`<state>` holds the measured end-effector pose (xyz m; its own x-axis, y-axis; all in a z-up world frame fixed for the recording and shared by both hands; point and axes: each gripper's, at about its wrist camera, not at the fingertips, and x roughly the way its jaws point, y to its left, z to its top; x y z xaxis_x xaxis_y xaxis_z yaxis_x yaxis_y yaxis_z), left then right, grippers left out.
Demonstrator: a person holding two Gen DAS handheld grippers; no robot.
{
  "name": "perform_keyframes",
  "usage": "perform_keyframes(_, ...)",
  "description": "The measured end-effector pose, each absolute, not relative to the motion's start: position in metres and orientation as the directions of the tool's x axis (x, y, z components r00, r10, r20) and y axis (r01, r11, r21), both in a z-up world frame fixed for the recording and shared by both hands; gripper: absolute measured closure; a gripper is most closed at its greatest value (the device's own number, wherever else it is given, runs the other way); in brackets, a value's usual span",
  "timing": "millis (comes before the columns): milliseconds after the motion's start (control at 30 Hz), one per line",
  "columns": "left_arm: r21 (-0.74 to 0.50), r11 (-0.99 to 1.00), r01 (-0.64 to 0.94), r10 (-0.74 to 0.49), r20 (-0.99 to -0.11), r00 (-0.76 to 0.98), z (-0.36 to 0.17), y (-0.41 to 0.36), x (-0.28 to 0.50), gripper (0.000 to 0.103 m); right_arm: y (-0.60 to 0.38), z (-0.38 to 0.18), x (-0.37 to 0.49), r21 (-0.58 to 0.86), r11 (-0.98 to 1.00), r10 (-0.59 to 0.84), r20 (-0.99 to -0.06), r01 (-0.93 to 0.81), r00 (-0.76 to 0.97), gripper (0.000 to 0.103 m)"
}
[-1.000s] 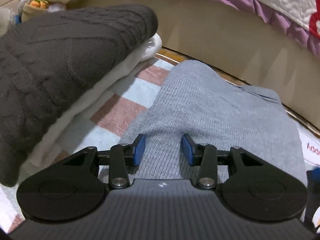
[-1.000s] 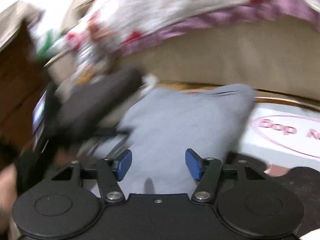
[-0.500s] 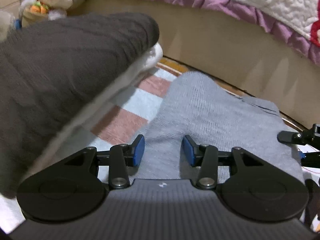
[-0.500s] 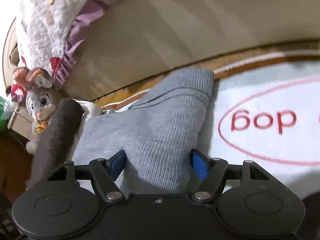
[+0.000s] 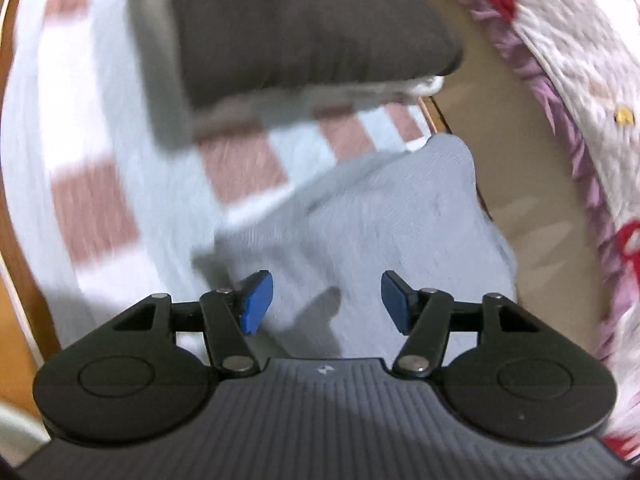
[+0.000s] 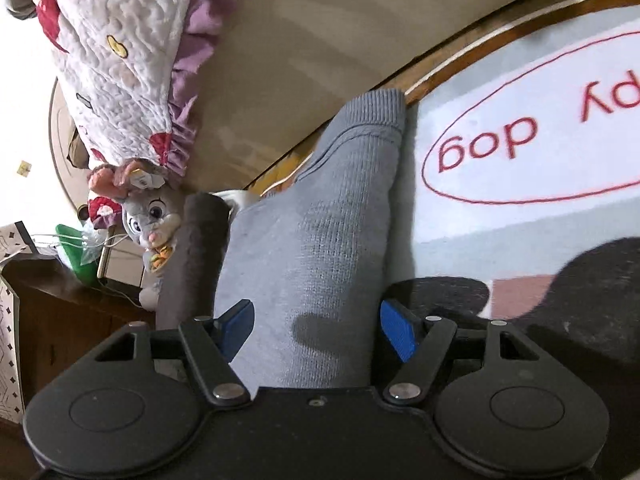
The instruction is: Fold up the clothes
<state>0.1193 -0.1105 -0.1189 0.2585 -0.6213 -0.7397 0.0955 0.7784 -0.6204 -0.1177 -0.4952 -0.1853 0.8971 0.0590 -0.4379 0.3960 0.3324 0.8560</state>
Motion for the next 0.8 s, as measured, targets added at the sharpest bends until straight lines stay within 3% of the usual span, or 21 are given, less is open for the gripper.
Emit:
perform_keyframes(100, -0.702, 0.711, -0.047, -0.679, -0.702, 0.214, -0.139, -0.102, 0.108, 0.035, -0.492, -0.193, -0.112, 0.858, 0.322, 0.07, -0.443, 0.4, 0.894, 0.028)
perform_keyframes(267, -0.646, 0.76, -0.069, -0.631, -0.759, 0.159, -0.163, -0.122, 0.101, 0.035, -0.487, -0.2, -0.105, 0.846, 0.345, 0.088, -0.461, 0.408, 0.883, 0.028)
perform_keyframes(500, -0.536, 0.839, 0.09, -0.527, -0.761, 0.378, -0.154, -0.152, 0.106, 0.035, -0.485, -0.206, -0.086, 0.834, 0.388, 0.084, -0.456, 0.393, 0.886, 0.024)
perform_keyframes(633, -0.454, 0.869, 0.197, -0.491, -0.744, 0.454, -0.15, -0.17, 0.108, 0.025, -0.484, -0.209, -0.075, 0.827, 0.414, 0.076, -0.447, 0.38, 0.891, 0.022)
perform_keyframes(700, -0.406, 0.88, 0.247, -0.475, -0.73, 0.491, -0.148, -0.18, 0.109, 0.025, -0.484, -0.207, -0.069, 0.815, 0.432, 0.059, -0.453, 0.386, 0.89, 0.021)
perform_keyframes(767, -0.356, 0.887, 0.294, -0.461, -0.713, 0.528, -0.145, -0.189, 0.11, 0.042, -0.48, -0.203, -0.065, 0.784, 0.482, 0.028, -0.461, 0.392, 0.887, 0.022)
perform_keyframes(800, -0.329, 0.89, 0.316, -0.454, -0.704, 0.546, -0.144, -0.193, 0.11, 0.059, -0.477, -0.2, -0.064, 0.76, 0.517, 0.007, -0.463, 0.393, 0.886, 0.029)
